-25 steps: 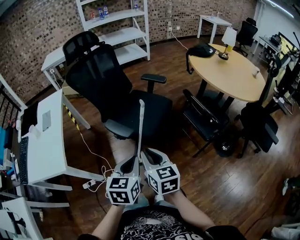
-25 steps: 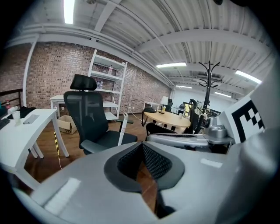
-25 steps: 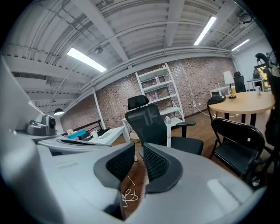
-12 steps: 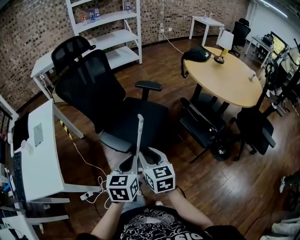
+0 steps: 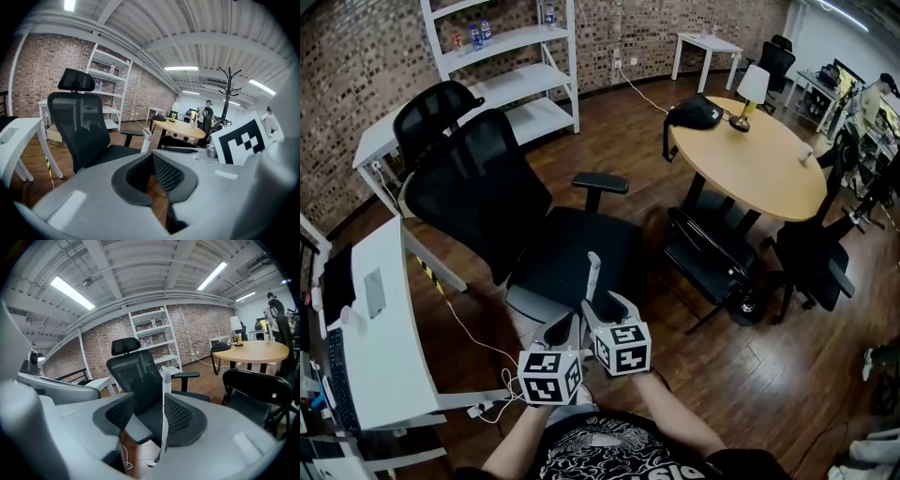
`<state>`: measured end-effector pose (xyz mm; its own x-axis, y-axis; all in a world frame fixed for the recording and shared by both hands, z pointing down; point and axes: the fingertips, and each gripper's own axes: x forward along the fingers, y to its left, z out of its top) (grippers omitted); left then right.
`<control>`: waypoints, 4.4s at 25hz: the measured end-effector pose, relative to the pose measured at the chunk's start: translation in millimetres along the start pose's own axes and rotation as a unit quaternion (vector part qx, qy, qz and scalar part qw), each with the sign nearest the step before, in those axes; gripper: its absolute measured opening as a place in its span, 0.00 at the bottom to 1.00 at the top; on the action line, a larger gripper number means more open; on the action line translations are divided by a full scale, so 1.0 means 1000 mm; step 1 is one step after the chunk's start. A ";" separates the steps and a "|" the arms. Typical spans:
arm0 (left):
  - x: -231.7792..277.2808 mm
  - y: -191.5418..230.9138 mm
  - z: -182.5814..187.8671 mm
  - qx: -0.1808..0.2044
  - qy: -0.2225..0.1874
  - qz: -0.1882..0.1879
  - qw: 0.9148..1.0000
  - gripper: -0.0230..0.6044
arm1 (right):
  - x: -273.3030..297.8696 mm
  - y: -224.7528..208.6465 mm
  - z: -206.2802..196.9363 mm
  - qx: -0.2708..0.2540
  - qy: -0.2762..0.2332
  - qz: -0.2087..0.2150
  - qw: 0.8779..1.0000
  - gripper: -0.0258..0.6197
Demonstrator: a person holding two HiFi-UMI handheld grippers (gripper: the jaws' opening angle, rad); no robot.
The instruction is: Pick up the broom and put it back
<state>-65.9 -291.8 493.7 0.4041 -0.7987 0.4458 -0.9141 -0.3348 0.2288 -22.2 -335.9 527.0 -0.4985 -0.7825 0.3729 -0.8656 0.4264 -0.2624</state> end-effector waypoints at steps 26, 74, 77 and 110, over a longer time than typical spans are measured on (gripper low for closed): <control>0.036 0.068 0.024 0.017 0.011 -0.046 0.999 0.04 | 0.103 -0.051 -0.023 0.035 0.050 -0.106 0.992 0.36; -0.059 0.010 -0.013 -0.033 -0.041 0.034 0.998 0.04 | -0.059 0.049 -0.002 -0.084 -0.010 0.026 0.996 0.19; -0.064 0.003 -0.014 -0.031 -0.047 0.036 0.998 0.04 | -0.077 0.056 0.012 -0.086 -0.029 0.036 0.995 0.19; -0.078 0.019 -0.017 -0.036 -0.054 0.062 0.996 0.04 | -0.071 0.071 -0.001 -0.091 -0.015 0.057 0.994 0.19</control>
<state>-114.3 -227.2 478.4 0.2781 -0.8820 0.3805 -0.9506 -0.1958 0.2408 -48.8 -249.7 483.1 -0.5940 -0.7368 0.3231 -0.7995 0.5854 -0.1346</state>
